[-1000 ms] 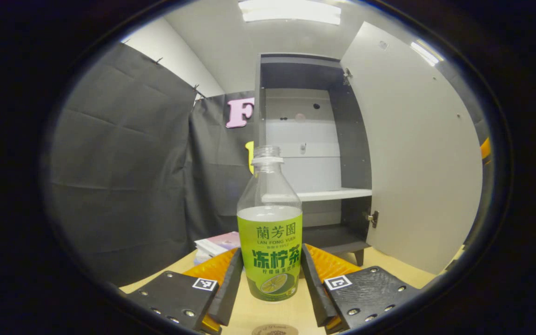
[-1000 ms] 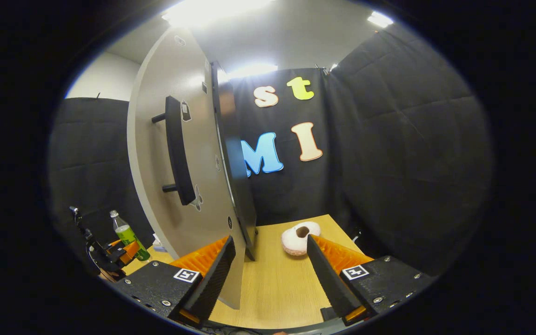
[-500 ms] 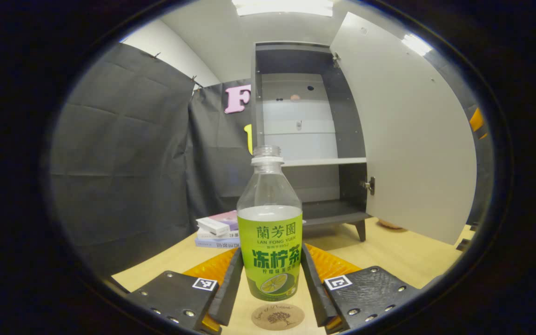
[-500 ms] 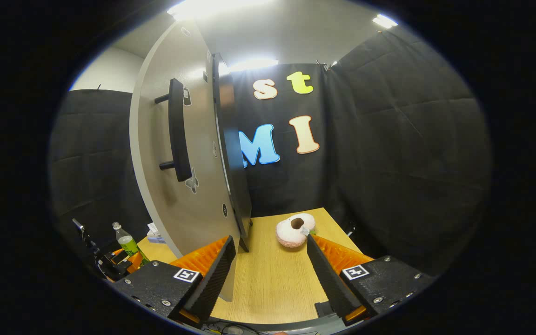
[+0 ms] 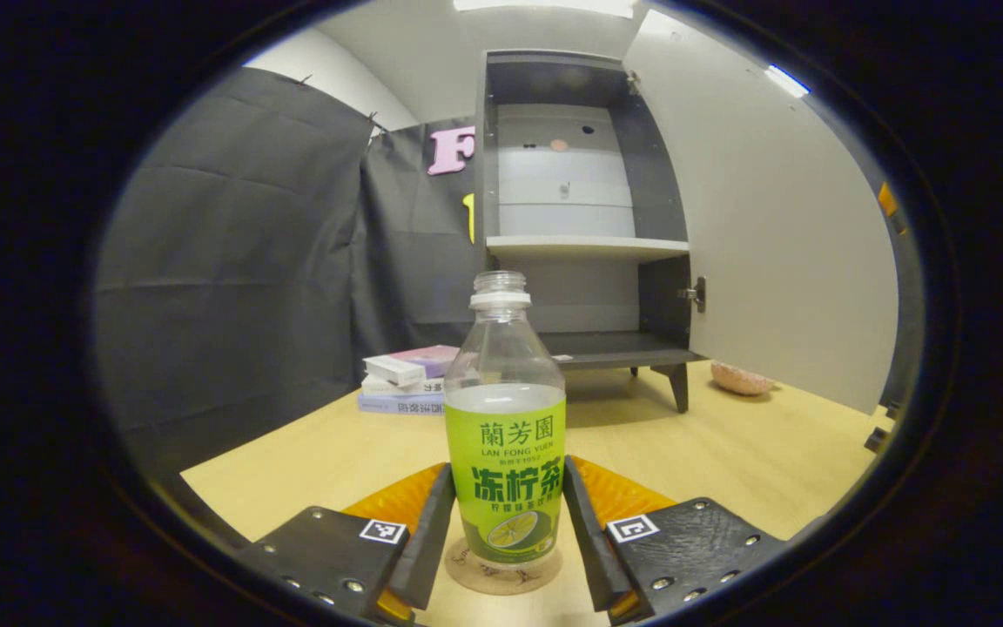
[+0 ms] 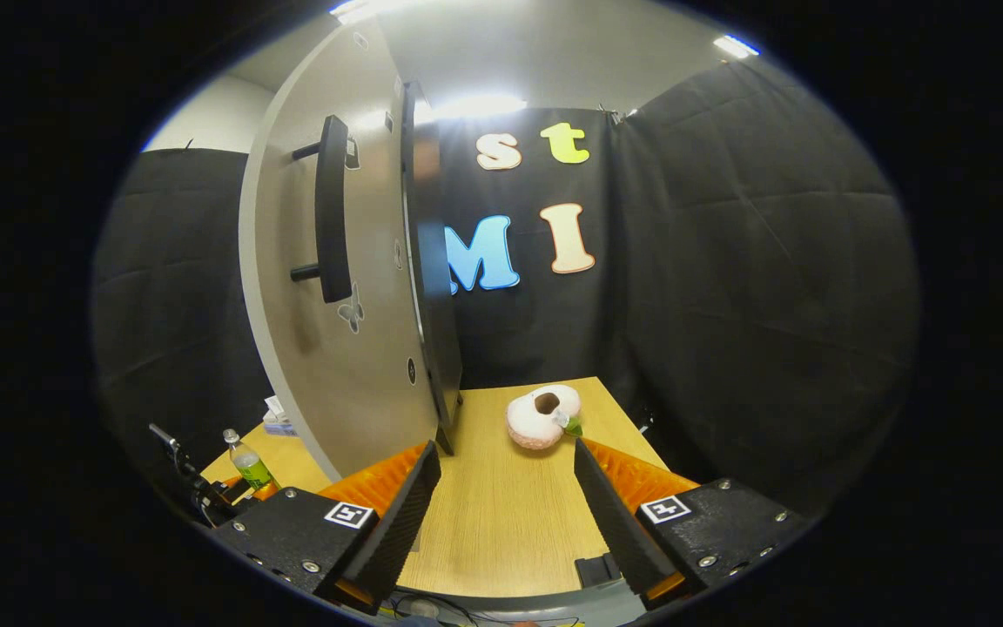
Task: Open the cabinet door with the right hand, grasp the bottle in the cabinet with the left hand and place it on the coaster, then close the cabinet door with the right hand.
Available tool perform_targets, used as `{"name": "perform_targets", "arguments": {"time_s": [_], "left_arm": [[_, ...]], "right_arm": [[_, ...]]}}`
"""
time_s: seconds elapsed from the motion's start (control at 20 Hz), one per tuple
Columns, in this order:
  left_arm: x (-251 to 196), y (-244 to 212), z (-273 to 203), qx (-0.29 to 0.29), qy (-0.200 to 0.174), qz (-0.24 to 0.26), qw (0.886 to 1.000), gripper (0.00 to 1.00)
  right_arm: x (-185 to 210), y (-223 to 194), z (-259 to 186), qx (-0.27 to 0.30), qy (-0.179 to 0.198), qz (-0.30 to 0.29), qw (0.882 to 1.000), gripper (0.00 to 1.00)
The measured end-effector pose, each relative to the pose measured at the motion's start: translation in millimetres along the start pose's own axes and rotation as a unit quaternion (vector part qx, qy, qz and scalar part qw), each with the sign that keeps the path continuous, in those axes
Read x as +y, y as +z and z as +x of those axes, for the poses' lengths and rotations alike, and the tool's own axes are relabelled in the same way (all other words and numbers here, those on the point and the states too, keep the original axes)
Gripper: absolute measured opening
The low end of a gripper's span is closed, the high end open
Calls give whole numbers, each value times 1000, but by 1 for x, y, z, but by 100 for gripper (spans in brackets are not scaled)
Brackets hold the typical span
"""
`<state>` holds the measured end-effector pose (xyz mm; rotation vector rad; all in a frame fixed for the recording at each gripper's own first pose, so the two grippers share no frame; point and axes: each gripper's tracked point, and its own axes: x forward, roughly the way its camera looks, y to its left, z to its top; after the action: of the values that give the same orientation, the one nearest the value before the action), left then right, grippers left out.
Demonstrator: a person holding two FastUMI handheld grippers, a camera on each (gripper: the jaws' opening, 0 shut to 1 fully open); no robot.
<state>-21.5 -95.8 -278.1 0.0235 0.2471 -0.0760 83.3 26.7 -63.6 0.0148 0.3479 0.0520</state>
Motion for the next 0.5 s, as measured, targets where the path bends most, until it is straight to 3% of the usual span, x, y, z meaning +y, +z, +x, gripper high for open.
{"name": "perform_targets", "arguments": {"time_s": [0.15, 0.35, 0.45, 0.5], "left_arm": [[2, -16, -2, 13, 8, 4, 1000, 64], [0, -24, -8, 23, 10, 14, 1000, 72], [0, -25, -8, 29, 10, 16, 999, 70], [0, -25, -9, 32, 12, 18, 999, 77]], "right_arm": [[-4, 2, 0, -1, -3, -7, 1000, 95], [-3, 4, -1, -2, 2, -1, 1000, 96], [-3, 7, 0, -4, 4, -3, 1000, 96], [-3, 9, 0, -6, 5, -4, 1000, 96]]}}
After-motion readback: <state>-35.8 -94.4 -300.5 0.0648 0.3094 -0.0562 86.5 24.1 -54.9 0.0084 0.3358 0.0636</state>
